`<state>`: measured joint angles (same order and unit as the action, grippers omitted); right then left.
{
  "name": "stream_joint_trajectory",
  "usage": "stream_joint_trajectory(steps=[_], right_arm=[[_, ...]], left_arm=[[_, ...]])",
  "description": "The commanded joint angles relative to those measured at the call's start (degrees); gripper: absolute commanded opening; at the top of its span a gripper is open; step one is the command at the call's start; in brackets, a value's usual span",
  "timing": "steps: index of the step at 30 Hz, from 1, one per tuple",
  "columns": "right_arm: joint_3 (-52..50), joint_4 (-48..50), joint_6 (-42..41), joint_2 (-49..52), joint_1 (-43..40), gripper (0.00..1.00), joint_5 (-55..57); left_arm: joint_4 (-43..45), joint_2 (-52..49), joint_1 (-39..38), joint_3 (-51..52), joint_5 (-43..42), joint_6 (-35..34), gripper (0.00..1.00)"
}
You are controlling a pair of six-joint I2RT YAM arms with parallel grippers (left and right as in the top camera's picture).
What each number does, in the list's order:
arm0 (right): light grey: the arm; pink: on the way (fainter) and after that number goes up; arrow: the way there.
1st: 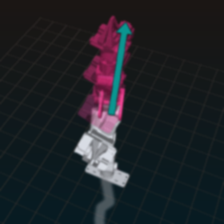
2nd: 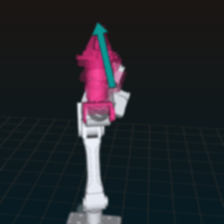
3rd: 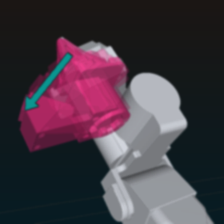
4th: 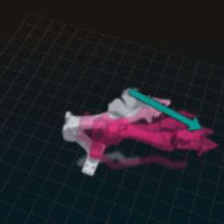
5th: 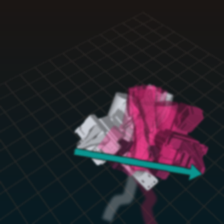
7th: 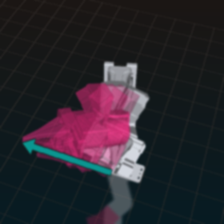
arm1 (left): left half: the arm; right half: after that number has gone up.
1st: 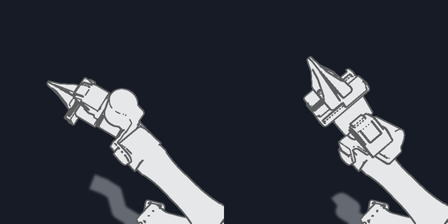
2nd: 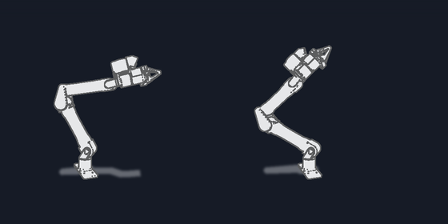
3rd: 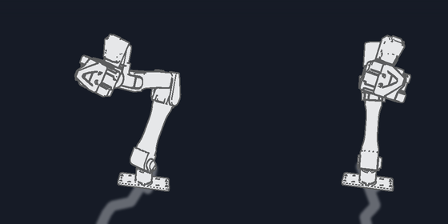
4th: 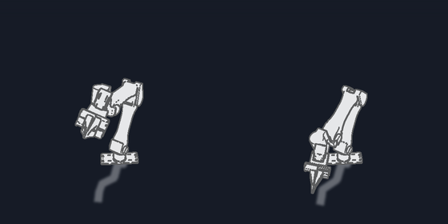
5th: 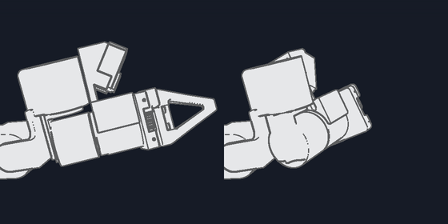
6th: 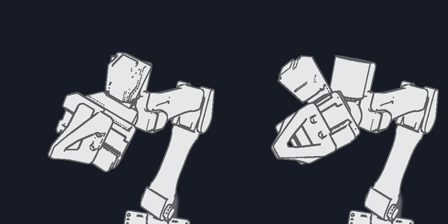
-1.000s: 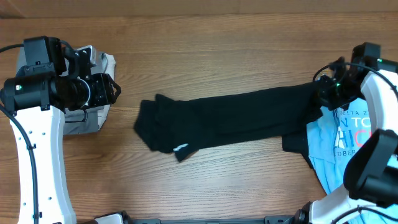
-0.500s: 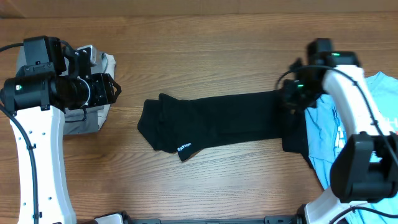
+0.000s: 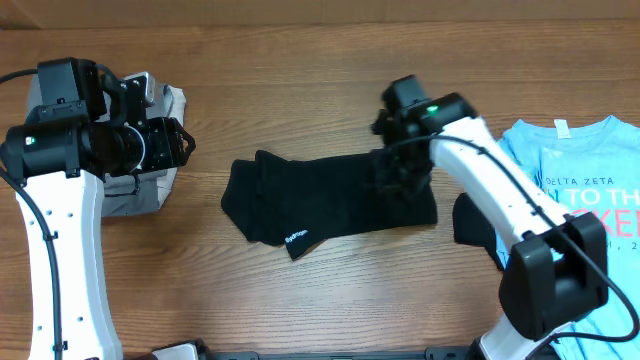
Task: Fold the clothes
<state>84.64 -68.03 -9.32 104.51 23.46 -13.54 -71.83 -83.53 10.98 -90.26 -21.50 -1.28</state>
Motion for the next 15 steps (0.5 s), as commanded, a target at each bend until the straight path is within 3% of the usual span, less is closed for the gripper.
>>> stream_joint_trajectory(steps=[1, 15], right_arm=[[0.8, 1.8, -3.5, -0.3, 2.1, 0.04, 0.0], [0.8, 5.3, -4.7, 2.6, 4.2, 0.11, -1.5]], left_arm=[[-0.3, 0.7, -0.1, -1.0, -1.1, 1.1, 0.51], [-0.6, 0.7, -0.1, -1.0, -1.0, 1.1, 0.52]])
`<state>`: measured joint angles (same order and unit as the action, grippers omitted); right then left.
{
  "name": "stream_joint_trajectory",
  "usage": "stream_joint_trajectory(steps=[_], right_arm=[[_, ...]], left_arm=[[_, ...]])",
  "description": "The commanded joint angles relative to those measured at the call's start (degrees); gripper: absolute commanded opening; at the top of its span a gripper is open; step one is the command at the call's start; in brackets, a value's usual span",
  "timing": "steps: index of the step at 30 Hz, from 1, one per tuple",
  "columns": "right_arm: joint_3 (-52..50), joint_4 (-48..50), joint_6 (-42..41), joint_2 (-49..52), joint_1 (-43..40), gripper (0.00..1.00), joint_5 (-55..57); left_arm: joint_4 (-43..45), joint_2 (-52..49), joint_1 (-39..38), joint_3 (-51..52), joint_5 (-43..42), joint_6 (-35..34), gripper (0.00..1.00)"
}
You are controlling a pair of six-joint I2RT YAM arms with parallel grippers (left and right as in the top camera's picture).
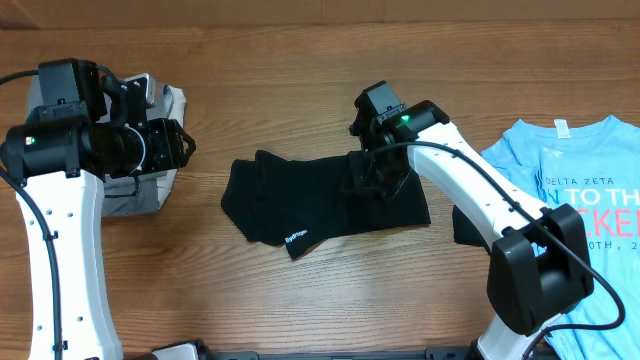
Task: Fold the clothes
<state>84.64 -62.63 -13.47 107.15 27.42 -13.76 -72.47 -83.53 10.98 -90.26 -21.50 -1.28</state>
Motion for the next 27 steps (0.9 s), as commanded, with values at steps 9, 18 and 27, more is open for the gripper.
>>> stream_joint_trajectory(steps=[9, 18, 27], right_arm=[[0.9, -2.4, 5.3, -0.1, 0.3, 0.76, -1.9], [2.9, -7.7, 6.0, -0.1, -9.6, 0.74, -2.3], [-9.2, 4.4, -4.2, -0.1, -10.2, 0.04, -2.8]], left_arm=[[0.3, 0.7, -0.1, -1.0, -1.0, 1.1, 0.53], [0.7, 0.7, -0.1, -1.0, -1.0, 1.1, 0.54], [0.9, 0.7, -0.1, -1.0, -1.0, 1.1, 0.54]])
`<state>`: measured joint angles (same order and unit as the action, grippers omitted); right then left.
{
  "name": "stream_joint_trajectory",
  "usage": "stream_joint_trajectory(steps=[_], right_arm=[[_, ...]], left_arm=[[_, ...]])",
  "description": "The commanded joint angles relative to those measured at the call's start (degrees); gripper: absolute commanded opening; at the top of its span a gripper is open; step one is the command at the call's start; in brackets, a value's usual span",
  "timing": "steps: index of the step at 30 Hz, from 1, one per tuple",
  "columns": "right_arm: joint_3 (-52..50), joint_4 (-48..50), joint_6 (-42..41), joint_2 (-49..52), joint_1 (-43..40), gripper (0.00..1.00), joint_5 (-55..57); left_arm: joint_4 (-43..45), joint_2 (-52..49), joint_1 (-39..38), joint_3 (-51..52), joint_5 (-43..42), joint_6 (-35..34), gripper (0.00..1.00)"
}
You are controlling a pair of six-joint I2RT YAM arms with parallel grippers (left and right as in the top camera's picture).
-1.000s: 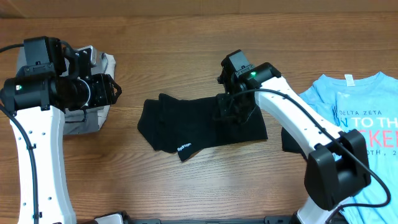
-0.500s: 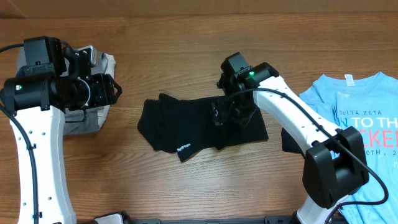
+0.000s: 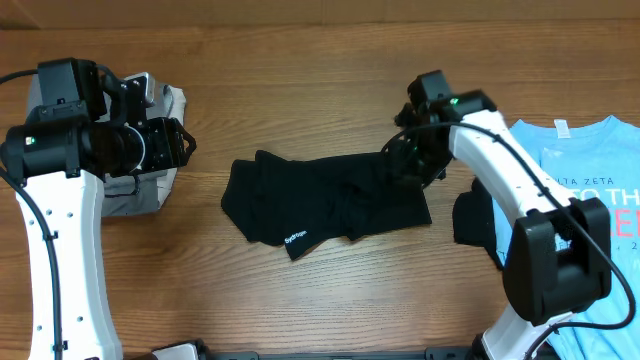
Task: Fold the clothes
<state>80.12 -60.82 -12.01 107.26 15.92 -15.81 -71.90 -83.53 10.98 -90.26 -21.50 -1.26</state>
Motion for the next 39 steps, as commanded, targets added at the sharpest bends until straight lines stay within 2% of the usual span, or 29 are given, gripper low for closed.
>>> stream_joint_trajectory(steps=[1, 4, 6, 10, 13, 18, 23, 27, 30, 33, 39], right_arm=[[-7.1, 5.6, -7.8, -0.2, 1.9, 0.04, -0.9], [-13.9, 15.9, -13.0, -0.2, 4.5, 0.04, -5.2], [-16.7, 24.3, -13.6, -0.2, 6.9, 0.04, -13.5], [-17.0, 41.9, -13.4, -0.2, 11.7, 0.04, -29.1], [-15.6, 51.0, -15.2, -0.2, 13.2, 0.04, -31.9], [-11.8, 44.2, -14.3, -0.4, 10.4, 0.04, -31.2], [-9.4, 28.5, -9.0, -0.9, 5.9, 0.04, -28.3], [-9.2, 15.4, -5.3, -0.9, 5.0, 0.04, -17.0], [-9.3, 11.9, -5.4, -0.9, 5.0, 0.04, -8.6], [-9.3, 11.6, -5.4, -0.9, 5.0, 0.04, -7.6], [-9.3, 12.0, -5.3, -0.9, 5.0, 0.04, -9.1]], left_arm=[[0.4, 0.7, -0.1, -1.0, -1.0, 1.1, 0.54], [0.4, 0.7, -0.1, -1.0, -1.0, 1.1, 0.54], [0.4, 0.7, -0.1, -1.0, -1.0, 1.1, 0.55], [0.7, 0.7, -0.1, -1.0, -1.0, 1.1, 0.56], [0.6, 0.7, -0.1, -1.0, -1.0, 1.1, 0.56], [-0.1, 0.7, -0.1, -1.0, -0.9, 1.4, 0.57], [-0.6, 0.7, -0.1, -0.9, 0.9, 1.6, 0.68], [-3.5, 0.1, -0.1, 0.6, 2.0, 1.0, 0.76], [-4.4, -0.4, -0.1, 4.3, 2.0, -0.3, 0.84], [-2.5, -0.5, -0.1, 11.2, 1.9, -2.4, 0.93], [10.7, -0.6, -0.1, 27.6, -3.5, -4.2, 1.00]])
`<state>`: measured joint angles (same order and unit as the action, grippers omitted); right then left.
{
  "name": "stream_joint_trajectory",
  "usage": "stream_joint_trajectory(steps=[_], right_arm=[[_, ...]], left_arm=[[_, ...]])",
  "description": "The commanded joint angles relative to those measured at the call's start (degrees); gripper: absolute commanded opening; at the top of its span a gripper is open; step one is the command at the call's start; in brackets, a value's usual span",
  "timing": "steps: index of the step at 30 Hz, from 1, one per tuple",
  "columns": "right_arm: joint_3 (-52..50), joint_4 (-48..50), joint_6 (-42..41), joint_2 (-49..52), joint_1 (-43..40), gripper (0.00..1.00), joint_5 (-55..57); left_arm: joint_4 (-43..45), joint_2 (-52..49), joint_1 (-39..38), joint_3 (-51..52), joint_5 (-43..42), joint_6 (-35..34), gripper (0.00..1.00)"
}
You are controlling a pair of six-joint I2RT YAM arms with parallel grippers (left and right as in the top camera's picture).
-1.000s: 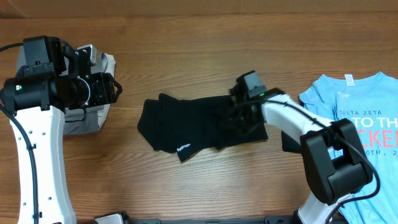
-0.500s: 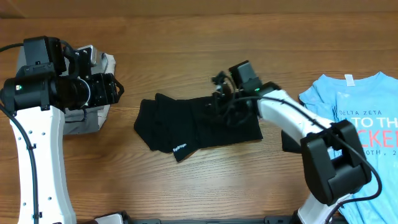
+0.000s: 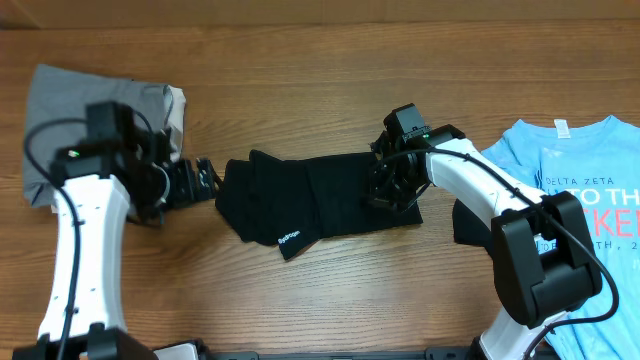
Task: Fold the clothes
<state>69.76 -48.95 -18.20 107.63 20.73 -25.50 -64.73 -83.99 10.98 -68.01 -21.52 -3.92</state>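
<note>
A black garment (image 3: 310, 200) lies spread lengthwise in the middle of the table, with a small white logo near its front edge. My right gripper (image 3: 386, 190) points down onto its right end. The wrist hides the fingers, so their state does not show. My left gripper (image 3: 206, 182) sits low at the garment's left edge, its fingers spread apart and nothing visibly between them.
A folded grey garment (image 3: 70, 110) lies at the back left, partly under the left arm. A light blue printed T-shirt (image 3: 585, 190) covers the right side. A second dark piece (image 3: 466, 222) lies between it and the black garment.
My left arm has left its place over the grey pile and is now low at the black garment's left edge. My right gripper has shifted left and forward onto the garment's right end, which looks flatter.
My left arm stayed over the grey pile through all earlier moments. My right gripper stood on the black garment's right end, then further left, then at its upper right corner with the cloth rumpled. Now both grippers are at opposite ends of the garment.
</note>
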Motion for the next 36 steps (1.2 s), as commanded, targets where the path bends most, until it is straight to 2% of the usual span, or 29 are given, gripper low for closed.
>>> stream_joint_trajectory(steps=[1, 3, 7, 12, 15, 19, 20, 23, 25, 27, 36], right_arm=[[1.1, 0.2, 2.5, -1.3, 0.3, 0.04, -1.2], [1.1, 0.7, 8.9, -1.3, 0.9, 0.04, -6.4], [1.1, 0.9, 13.5, -1.3, 2.6, 0.04, -9.7], [1.1, 1.2, 14.2, -1.3, 4.6, 0.04, -10.7], [1.1, 1.3, 14.2, -1.3, 5.0, 0.04, -10.6], [1.1, 1.3, 14.2, -1.3, 5.0, 0.04, -10.6], [1.1, 1.3, 14.2, -1.3, 5.0, 0.04, -10.6], [1.1, 1.2, 14.2, -1.3, 5.0, 0.04, -10.6], [1.1, 1.3, 14.2, -1.3, 5.0, 0.04, -10.6], [1.3, 1.4, 14.2, -1.4, 5.0, 0.04, -10.6], [3.1, 2.1, 14.1, -4.0, 5.0, 0.04, -10.2]], left_arm=[[6.1, -0.3, -0.1, 7.4, -3.9, -1.5, 1.00], [11.0, -0.8, -0.1, 10.8, -3.3, -1.4, 1.00], [21.0, -3.3, -0.1, 15.0, -1.1, -1.4, 1.00], [32.6, -9.0, -0.2, 16.3, -0.8, 0.9, 1.00], [35.4, -13.5, -0.2, 16.3, -4.0, 1.2, 0.99], [35.4, -20.0, -0.2, 16.3, -13.1, 5.8, 0.83], [35.1, -21.4, -0.2, 16.3, -14.7, 6.6, 0.76], [33.1, -23.8, -0.1, 16.3, -18.2, 8.8, 0.30], [30.7, -24.0, 0.1, 16.3, -18.1, 9.8, 0.13], [28.2, -23.9, 0.5, 16.0, -17.9, 9.8, 0.04], [12.2, -23.9, 3.3, 13.6, -12.1, 12.3, 0.04]])
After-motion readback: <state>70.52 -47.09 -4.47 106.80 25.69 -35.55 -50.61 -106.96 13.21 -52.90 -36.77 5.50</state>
